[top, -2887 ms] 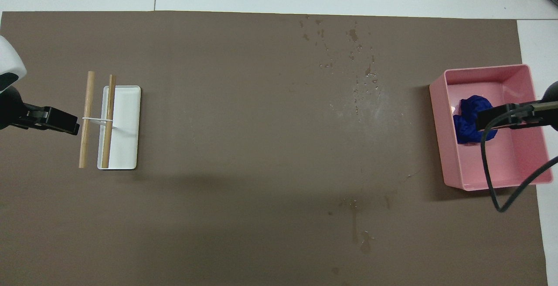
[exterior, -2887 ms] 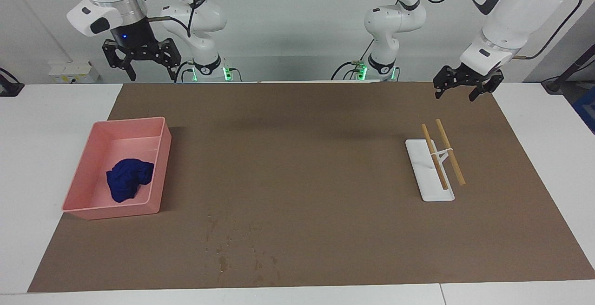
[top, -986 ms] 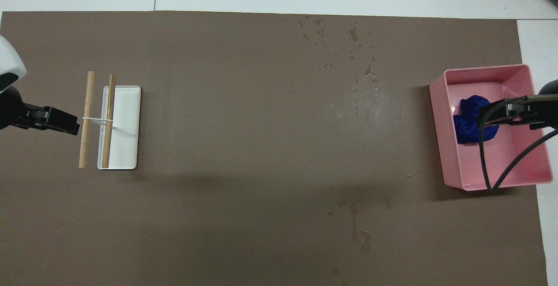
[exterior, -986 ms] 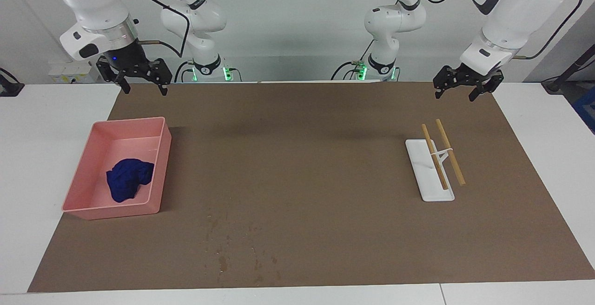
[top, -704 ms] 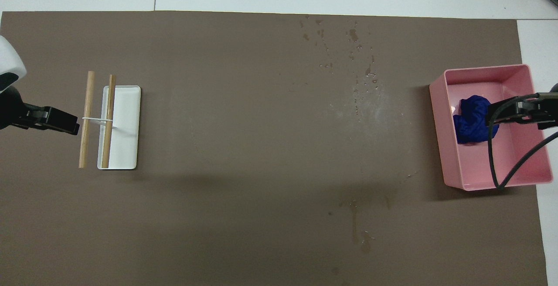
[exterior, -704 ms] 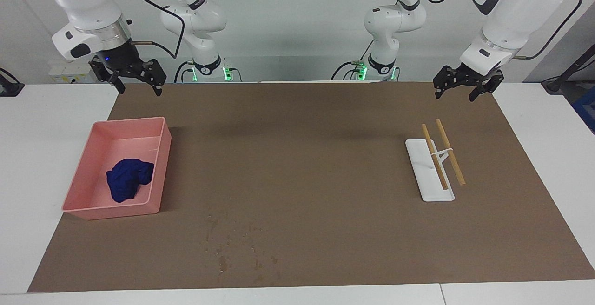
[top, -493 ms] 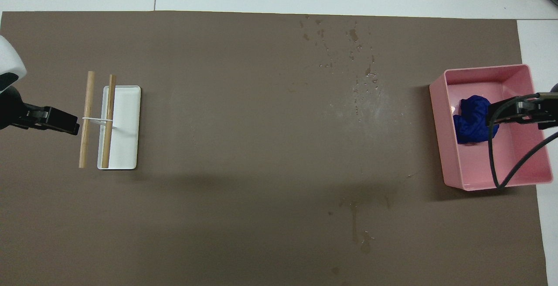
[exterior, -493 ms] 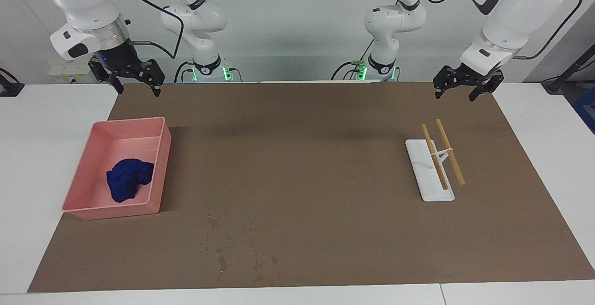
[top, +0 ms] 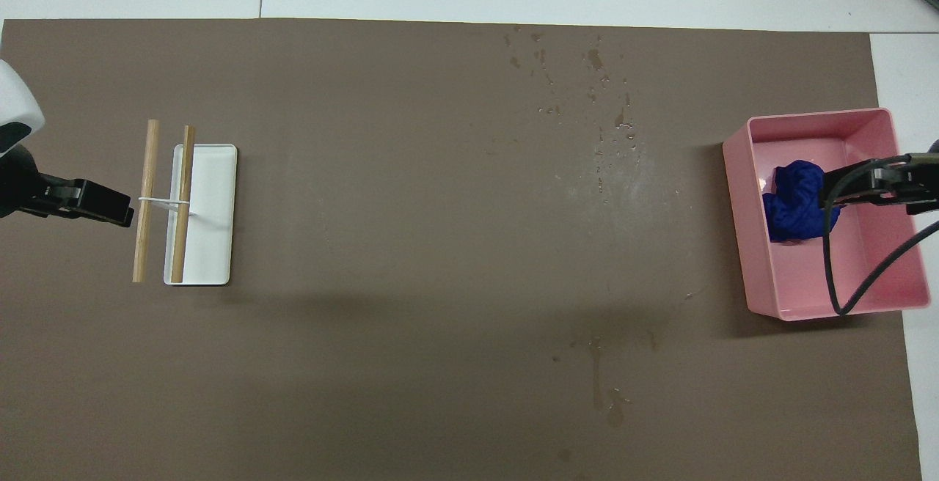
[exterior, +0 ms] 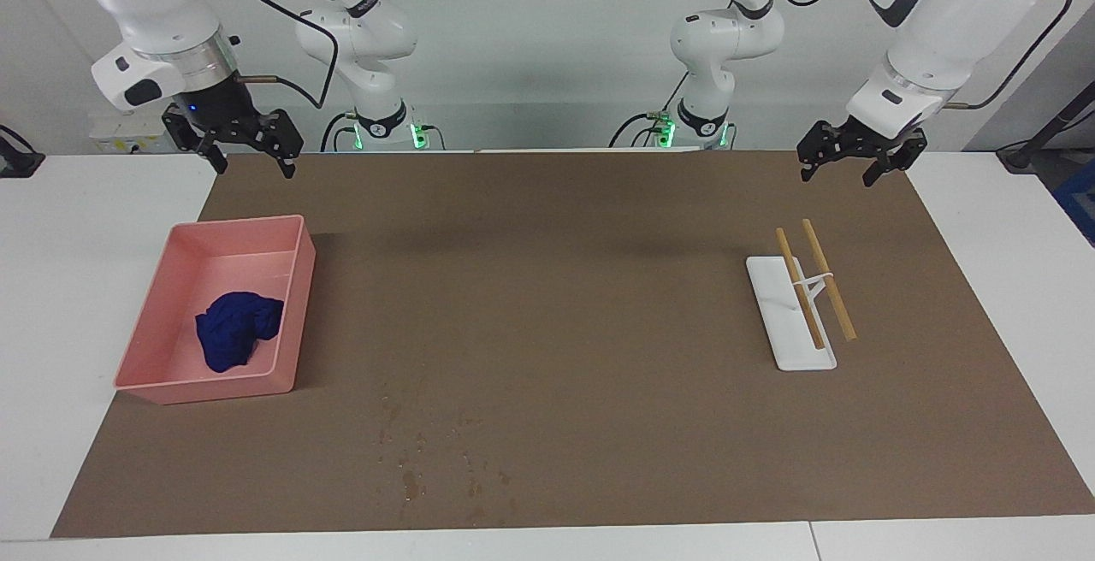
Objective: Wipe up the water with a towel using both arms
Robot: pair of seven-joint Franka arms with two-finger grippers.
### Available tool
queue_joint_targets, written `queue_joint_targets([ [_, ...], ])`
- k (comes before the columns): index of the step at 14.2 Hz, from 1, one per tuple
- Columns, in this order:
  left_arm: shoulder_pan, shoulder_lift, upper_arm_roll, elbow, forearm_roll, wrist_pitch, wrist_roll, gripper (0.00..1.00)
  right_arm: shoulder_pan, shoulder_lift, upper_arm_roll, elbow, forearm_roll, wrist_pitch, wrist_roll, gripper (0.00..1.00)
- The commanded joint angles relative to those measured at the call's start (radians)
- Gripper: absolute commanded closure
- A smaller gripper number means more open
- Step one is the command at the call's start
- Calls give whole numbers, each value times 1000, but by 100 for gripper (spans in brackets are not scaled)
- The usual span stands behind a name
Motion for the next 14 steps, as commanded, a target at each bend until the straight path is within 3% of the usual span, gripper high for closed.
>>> queue_joint_targets([
  [1,-3,-26,6,-26,-2,-1,11,0,-11,-16,-2,-22,17,23,-39,0],
  [14,-3,-26,6,-25,-2,-1,11,0,-15,-16,-9,-22,54,37,-50,0],
])
